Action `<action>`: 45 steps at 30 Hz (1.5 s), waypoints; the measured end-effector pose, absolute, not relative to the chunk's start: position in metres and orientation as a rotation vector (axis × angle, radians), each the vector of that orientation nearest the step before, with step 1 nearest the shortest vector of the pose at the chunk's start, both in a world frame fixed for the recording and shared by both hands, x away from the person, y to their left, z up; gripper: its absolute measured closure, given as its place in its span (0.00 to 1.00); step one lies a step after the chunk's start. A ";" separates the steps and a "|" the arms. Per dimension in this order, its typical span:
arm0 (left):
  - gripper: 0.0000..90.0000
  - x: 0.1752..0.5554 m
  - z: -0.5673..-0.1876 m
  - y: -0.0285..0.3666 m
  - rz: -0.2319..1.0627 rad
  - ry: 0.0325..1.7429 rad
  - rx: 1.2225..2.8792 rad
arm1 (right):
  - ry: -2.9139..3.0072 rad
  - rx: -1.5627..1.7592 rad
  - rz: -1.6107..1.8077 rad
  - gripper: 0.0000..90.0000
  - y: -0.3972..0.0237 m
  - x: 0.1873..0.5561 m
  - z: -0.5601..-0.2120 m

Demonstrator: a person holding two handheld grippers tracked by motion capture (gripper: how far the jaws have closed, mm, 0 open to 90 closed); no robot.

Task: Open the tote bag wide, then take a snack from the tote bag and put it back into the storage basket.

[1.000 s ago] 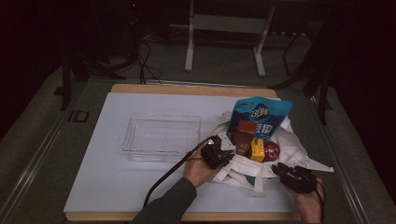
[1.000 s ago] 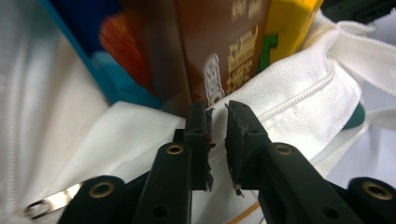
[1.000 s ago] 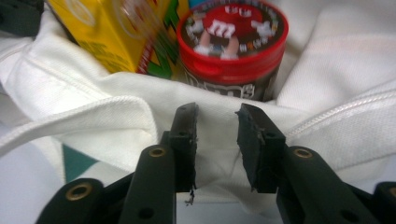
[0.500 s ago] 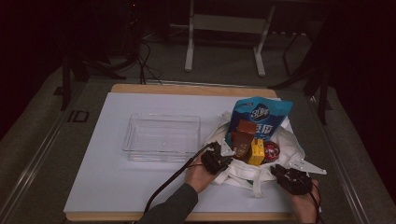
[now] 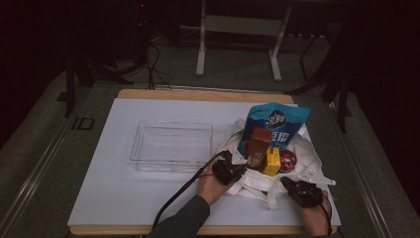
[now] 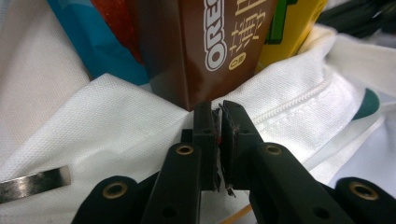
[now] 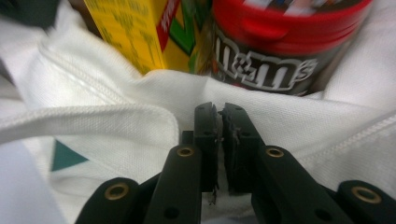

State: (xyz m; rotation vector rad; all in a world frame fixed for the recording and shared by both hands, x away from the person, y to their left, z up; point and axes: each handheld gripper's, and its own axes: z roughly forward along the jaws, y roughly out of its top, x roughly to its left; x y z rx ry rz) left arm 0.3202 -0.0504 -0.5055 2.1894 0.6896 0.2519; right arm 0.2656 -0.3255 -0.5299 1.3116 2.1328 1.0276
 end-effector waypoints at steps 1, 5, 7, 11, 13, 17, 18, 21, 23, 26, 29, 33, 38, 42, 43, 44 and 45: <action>0.91 0.320 -0.505 -0.050 0.251 0.688 2.186 | 2.131 1.309 1.029 0.95 -0.325 0.266 -0.531; 0.87 0.319 -0.500 -0.047 0.254 0.677 2.177 | 2.129 1.306 1.032 0.95 -0.325 0.265 -0.531; 0.87 0.318 -0.496 -0.044 0.256 0.668 2.172 | 2.128 1.304 1.033 0.95 -0.325 0.265 -0.531; 0.88 0.318 -0.485 -0.034 0.280 0.673 2.130 | 2.130 1.303 1.043 0.95 -0.326 0.266 -0.532; 0.89 0.323 -0.476 -0.027 0.300 0.700 2.092 | 2.129 1.300 1.046 0.95 -0.327 0.266 -0.532; 0.96 0.332 -0.469 -0.024 0.324 0.738 2.069 | 2.131 1.302 1.050 0.95 -0.327 0.265 -0.532; 0.97 0.335 -0.468 -0.026 0.325 0.739 2.073 | 2.131 1.301 1.052 0.95 -0.327 0.266 -0.532; 0.98 0.339 -0.471 -0.032 0.329 0.734 2.107 | 2.131 1.301 1.061 0.95 -0.328 0.266 -0.533; 0.98 0.341 -0.475 -0.037 0.321 0.726 2.129 | 2.132 1.299 1.061 0.95 -0.328 0.266 -0.533; 0.99 0.342 -0.484 -0.044 0.301 0.701 2.154 | 2.133 1.294 1.059 0.95 -0.328 0.266 -0.533; 0.99 0.341 -0.488 -0.046 0.280 0.689 2.170 | 2.133 1.291 1.057 0.95 -0.328 0.265 -0.533; 1.00 0.336 -0.487 -0.050 0.263 0.666 2.181 | 2.133 1.289 1.057 0.95 -0.328 0.266 -0.533; 0.99 0.337 -0.487 -0.047 0.241 0.609 2.195 | 2.131 1.290 1.057 0.95 -0.328 0.265 -0.533; 0.85 0.341 -0.483 -0.040 0.222 0.592 2.193 | 2.131 1.293 1.062 0.95 -0.328 0.265 -0.533; 0.81 0.341 -0.482 -0.039 0.218 0.589 2.195 | 2.131 1.296 1.066 0.95 -0.328 0.265 -0.533; 0.79 0.342 -0.479 -0.038 0.218 0.591 2.196 | 2.131 1.297 1.070 0.95 -0.329 0.265 -0.533; 0.79 0.343 -0.476 -0.035 0.220 0.595 2.194 | 2.131 1.298 1.075 0.95 -0.329 0.266 -0.534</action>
